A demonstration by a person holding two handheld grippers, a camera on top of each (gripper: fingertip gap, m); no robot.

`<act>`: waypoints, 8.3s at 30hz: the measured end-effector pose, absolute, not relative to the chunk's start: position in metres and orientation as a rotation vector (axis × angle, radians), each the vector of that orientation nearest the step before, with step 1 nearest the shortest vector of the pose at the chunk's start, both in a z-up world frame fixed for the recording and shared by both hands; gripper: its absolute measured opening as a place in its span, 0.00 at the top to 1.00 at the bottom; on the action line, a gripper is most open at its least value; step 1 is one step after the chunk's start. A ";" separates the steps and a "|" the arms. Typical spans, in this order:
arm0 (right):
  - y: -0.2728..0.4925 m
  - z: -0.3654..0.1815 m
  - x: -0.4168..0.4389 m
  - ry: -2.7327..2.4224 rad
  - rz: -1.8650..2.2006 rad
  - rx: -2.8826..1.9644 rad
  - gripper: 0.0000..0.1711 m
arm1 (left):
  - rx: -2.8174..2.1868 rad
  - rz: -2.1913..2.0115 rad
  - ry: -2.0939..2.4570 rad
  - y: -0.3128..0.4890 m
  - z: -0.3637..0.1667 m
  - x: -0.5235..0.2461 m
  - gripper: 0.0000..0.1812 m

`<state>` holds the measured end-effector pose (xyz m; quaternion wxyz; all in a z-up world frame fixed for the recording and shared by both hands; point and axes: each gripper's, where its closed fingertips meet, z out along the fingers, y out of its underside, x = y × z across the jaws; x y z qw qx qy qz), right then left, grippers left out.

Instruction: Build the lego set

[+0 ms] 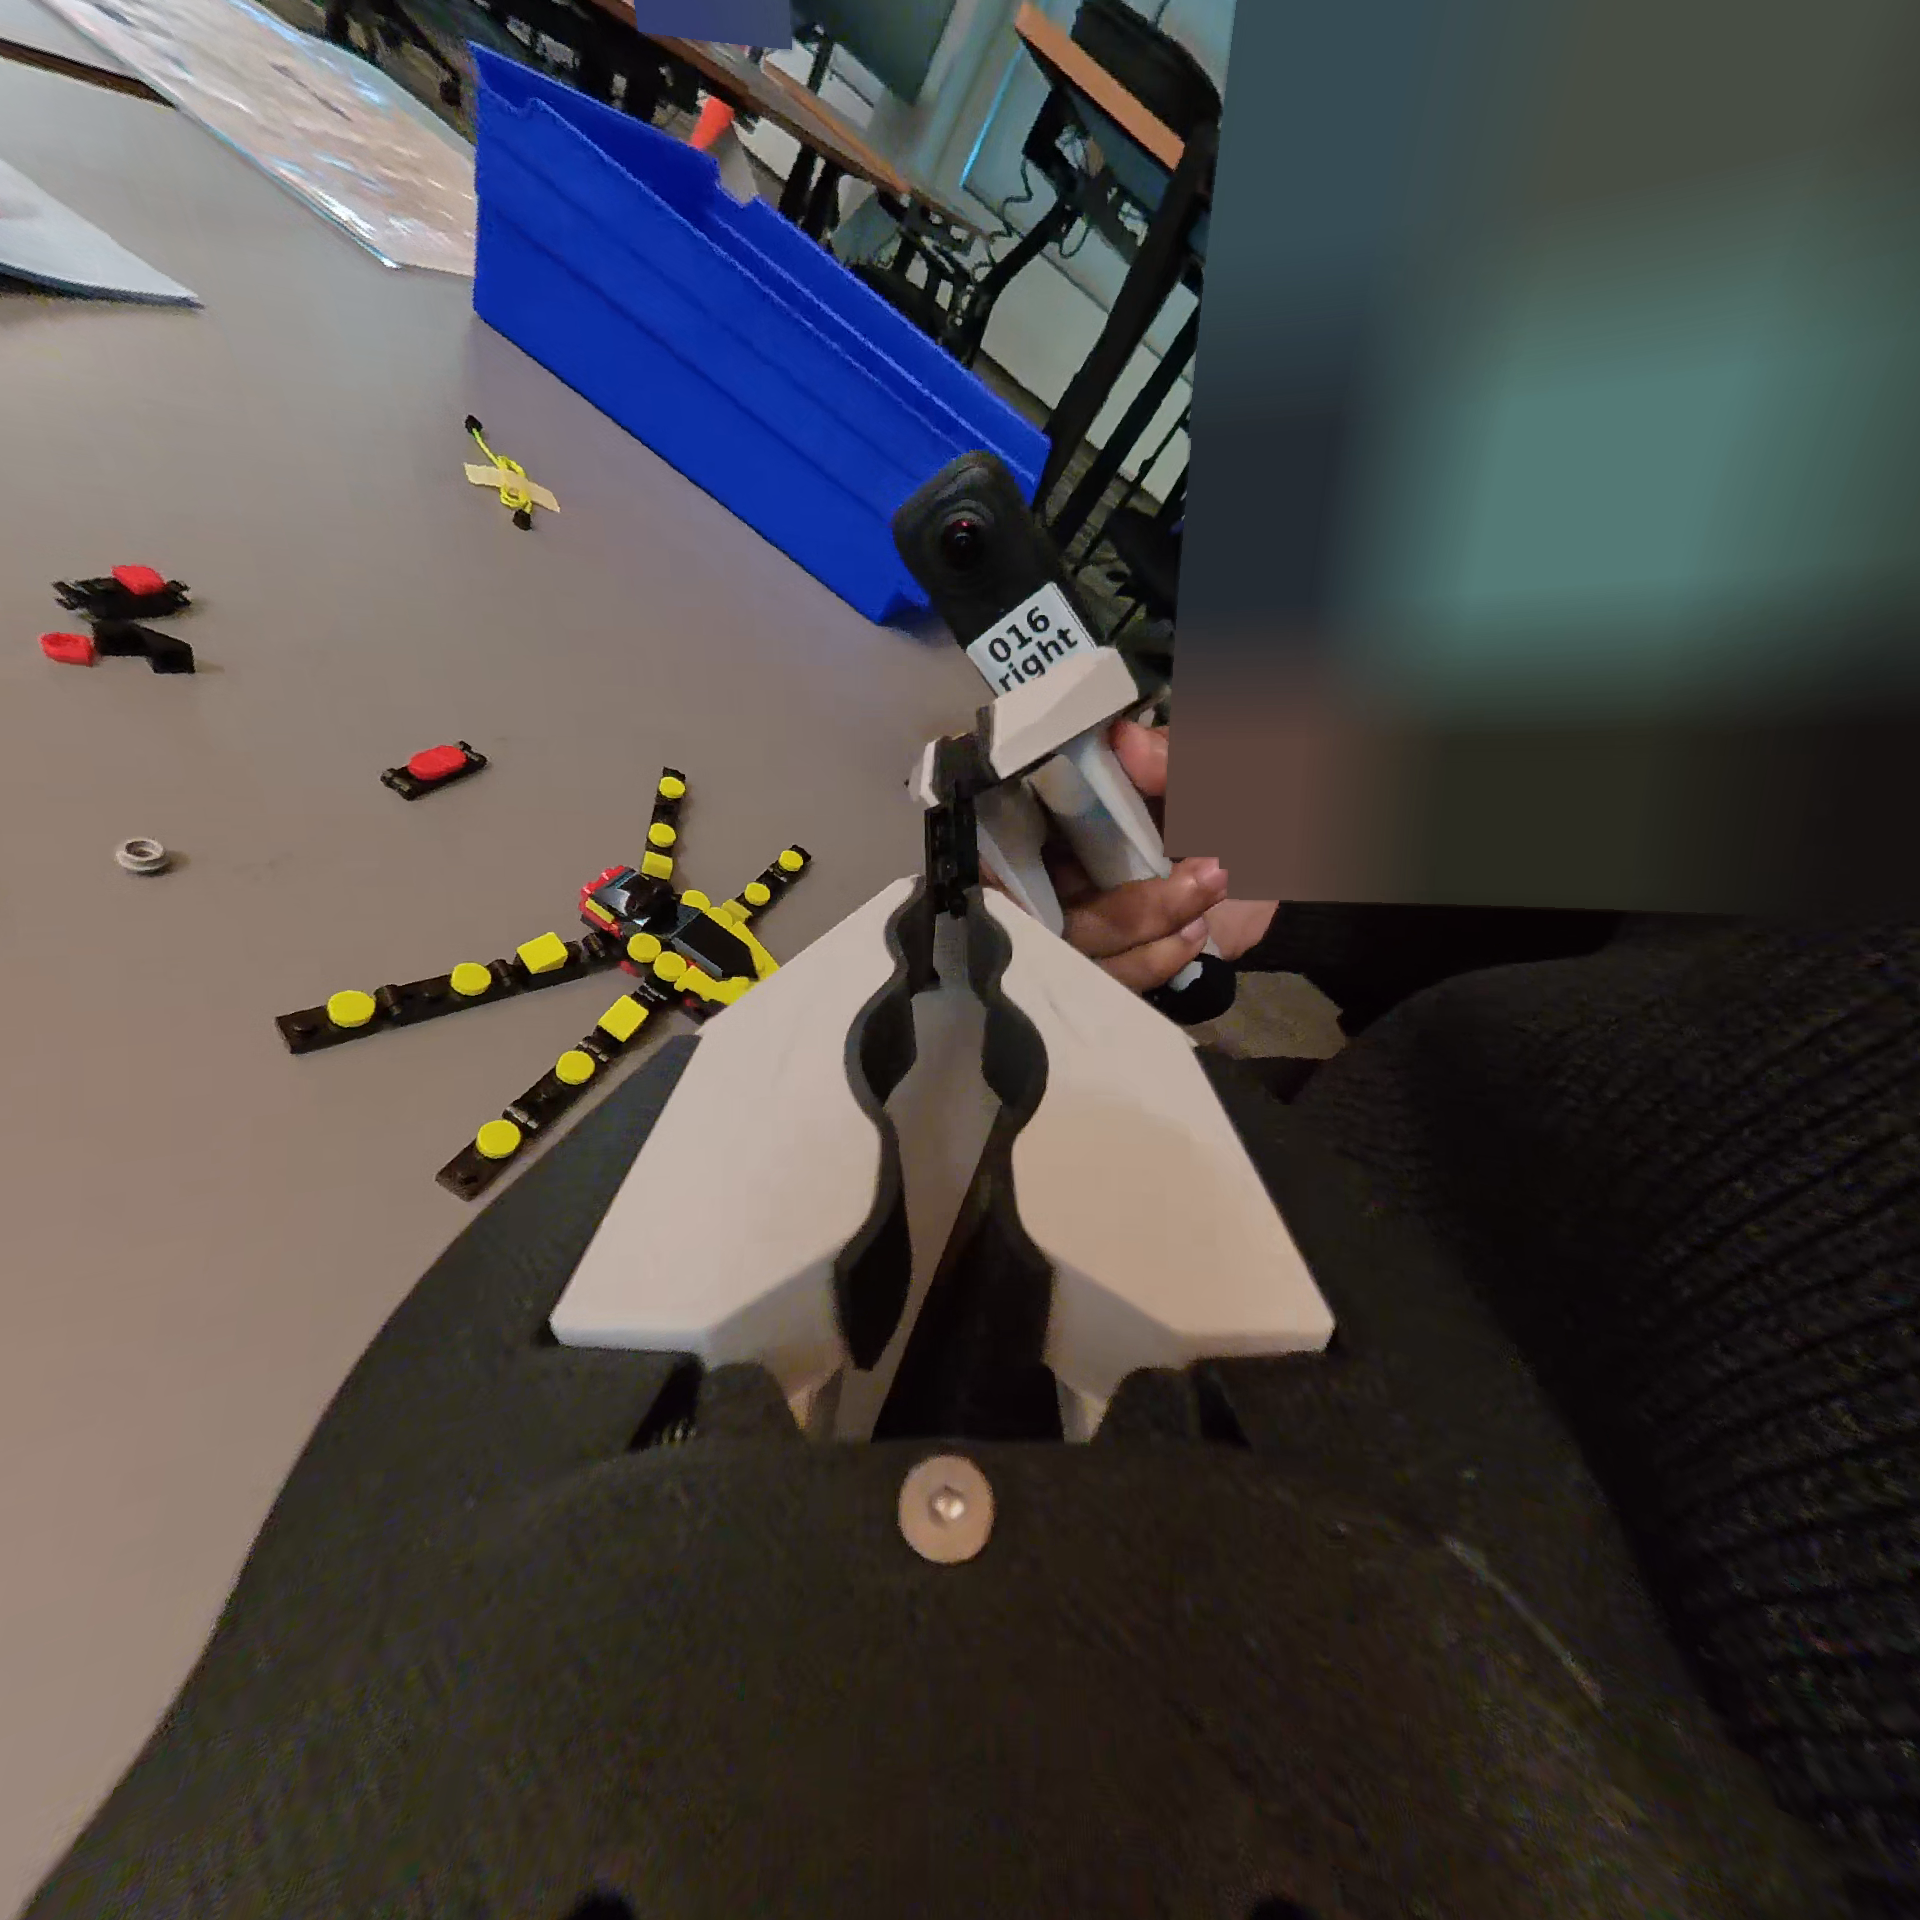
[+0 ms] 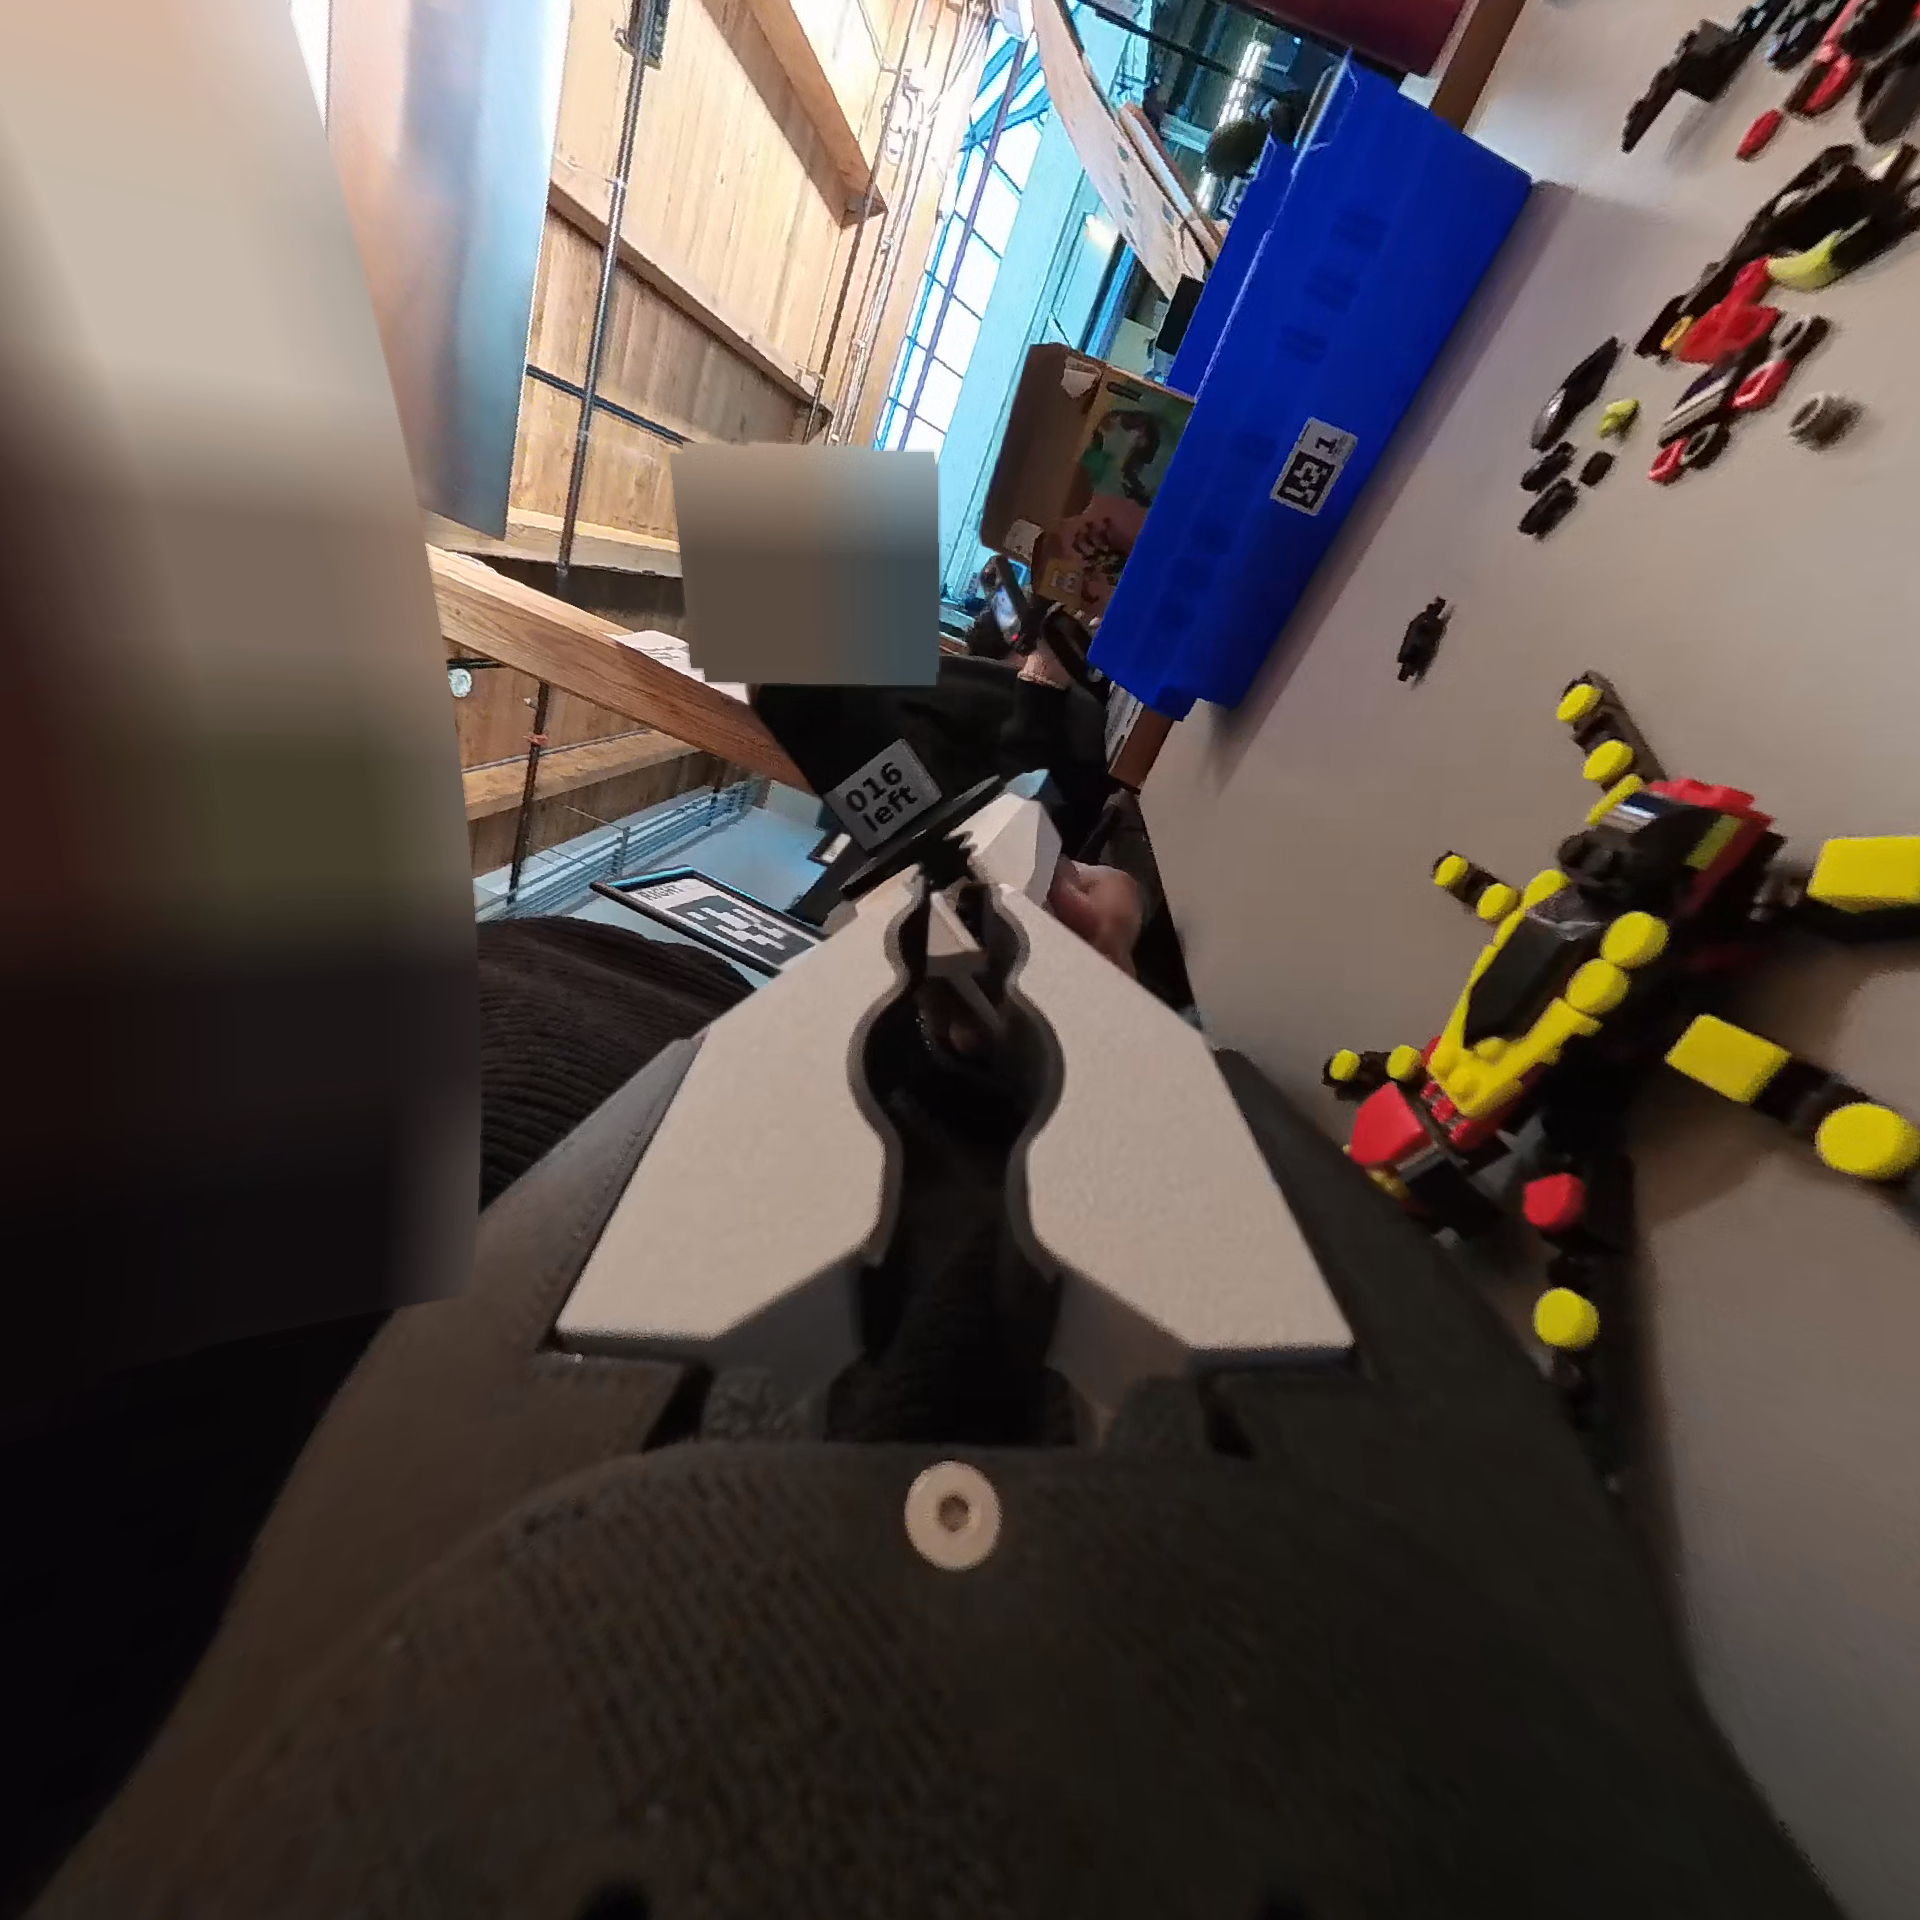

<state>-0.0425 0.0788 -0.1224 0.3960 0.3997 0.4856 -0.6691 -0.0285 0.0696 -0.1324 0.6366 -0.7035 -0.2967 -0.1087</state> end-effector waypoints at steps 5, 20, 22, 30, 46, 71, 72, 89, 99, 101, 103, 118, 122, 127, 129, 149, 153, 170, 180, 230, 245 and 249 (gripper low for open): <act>0.080 -0.117 -0.041 1.544 -1.836 0.921 0.87 | -1.548 -0.347 -0.715 0.068 -0.129 -0.029 0.99; 0.074 -0.090 -0.023 1.689 -2.054 0.677 0.94 | -1.212 -0.872 -0.745 0.072 -0.100 -0.008 1.00; 0.073 -0.087 -0.022 1.657 -2.058 0.667 0.98 | -1.195 -0.890 -0.752 0.071 -0.100 -0.009 1.00; 0.076 -0.088 -0.026 1.626 -2.048 0.704 0.98 | -1.229 -0.782 -0.799 0.071 -0.105 -0.018 0.81; 0.068 -0.122 -0.025 1.395 -1.689 0.898 0.98 | -1.627 -0.387 -0.622 0.079 -0.132 -0.006 0.96; 0.067 -0.089 0.000 1.861 -2.054 0.460 0.98 | -1.449 -0.722 -0.667 0.083 -0.115 0.008 1.00; 0.067 -0.089 0.000 1.867 -2.063 0.453 0.98 | -1.431 -0.746 -0.679 0.083 -0.114 0.008 1.00; 0.058 -0.091 0.031 1.942 -1.987 0.196 1.00 | -1.336 -0.806 -0.770 0.080 -0.115 -0.002 1.00; 0.070 -0.089 -0.005 1.941 -2.108 0.422 1.00 | -1.406 -0.646 -0.785 0.068 -0.123 -0.021 1.00; 0.075 -0.089 -0.017 1.879 -2.123 0.524 0.98 | -1.435 -0.608 -0.792 0.067 -0.127 -0.023 1.00; 0.075 -0.094 -0.021 1.877 -2.092 0.577 0.96 | -1.470 -0.580 -0.787 0.069 -0.130 -0.022 1.00; 0.086 -0.139 -0.046 2.112 -1.850 0.859 0.93 | -1.779 -0.142 -0.771 0.060 -0.163 -0.039 1.00; 0.123 -0.127 -0.066 2.118 -1.929 0.943 0.94 | -1.765 -0.171 -0.794 0.058 -0.164 -0.041 1.00; 0.136 -0.139 -0.039 2.317 -1.764 0.744 0.96 | -1.771 -0.181 -0.784 0.061 -0.165 -0.039 1.00; 0.146 -0.158 -0.034 2.569 -1.641 0.668 0.97 | -1.763 -0.188 -0.786 0.061 -0.164 -0.039 1.00; 0.219 -0.156 -0.026 2.604 -1.757 1.119 1.00 | -1.682 -0.335 -0.805 0.066 -0.160 0.012 1.00; 0.240 -0.156 -0.006 2.511 -1.826 1.255 1.00 | -1.646 -0.371 -0.849 0.066 -0.162 0.043 1.00; 0.300 -0.152 0.105 2.236 -1.961 1.569 0.99 | -1.608 -0.442 -0.964 0.075 -0.181 0.178 1.00; 0.325 -0.158 0.175 2.285 -1.943 1.711 0.79 | -1.494 -0.463 -0.984 0.073 -0.174 0.251 1.00; 0.743 -0.780 -0.184 2.001 -1.031 2.688 0.78 | -1.851 0.299 -0.690 0.386 -0.173 -0.033 0.74; 0.706 -0.920 -0.278 1.853 -1.029 2.671 0.78 | -1.948 0.550 -1.098 0.351 -0.194 -0.101 0.72; 0.708 -0.939 -0.278 1.947 -0.903 2.659 0.83 | -1.939 0.560 -1.104 0.353 -0.196 -0.109 0.72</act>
